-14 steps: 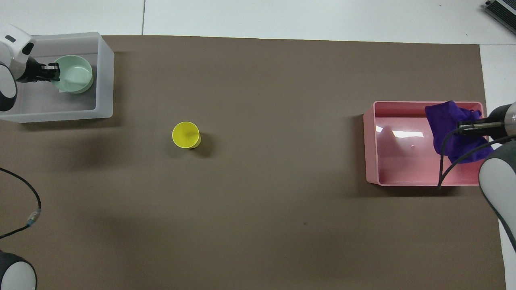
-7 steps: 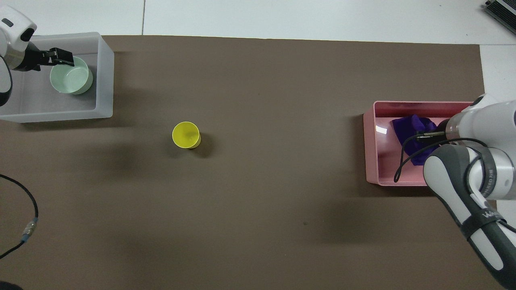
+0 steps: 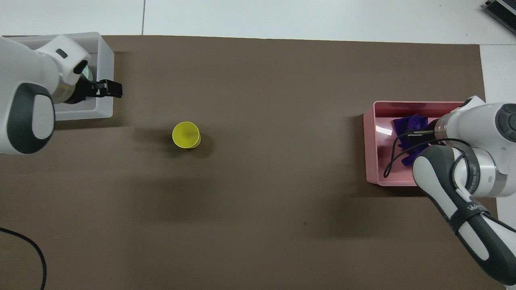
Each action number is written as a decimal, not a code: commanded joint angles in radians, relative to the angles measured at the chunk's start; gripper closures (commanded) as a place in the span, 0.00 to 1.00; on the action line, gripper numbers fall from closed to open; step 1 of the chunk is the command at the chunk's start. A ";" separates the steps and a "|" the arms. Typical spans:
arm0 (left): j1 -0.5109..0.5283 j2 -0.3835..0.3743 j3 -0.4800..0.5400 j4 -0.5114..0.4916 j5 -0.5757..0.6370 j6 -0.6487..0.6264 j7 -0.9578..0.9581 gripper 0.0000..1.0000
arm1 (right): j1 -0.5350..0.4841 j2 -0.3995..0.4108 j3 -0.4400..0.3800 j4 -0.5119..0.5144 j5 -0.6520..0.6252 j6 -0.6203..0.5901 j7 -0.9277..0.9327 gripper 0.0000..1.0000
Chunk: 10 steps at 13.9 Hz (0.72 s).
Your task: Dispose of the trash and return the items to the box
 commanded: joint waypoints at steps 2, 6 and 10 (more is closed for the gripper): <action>-0.112 -0.058 0.017 -0.159 -0.002 0.145 -0.028 0.00 | 0.010 -0.036 0.025 0.056 0.020 -0.051 0.032 0.00; -0.201 -0.104 0.014 -0.331 -0.002 0.291 -0.027 0.00 | 0.080 -0.075 0.027 0.188 0.004 -0.257 0.188 0.00; -0.226 -0.051 0.014 -0.375 -0.002 0.400 -0.027 0.15 | 0.117 -0.166 0.027 0.269 0.003 -0.444 0.228 0.00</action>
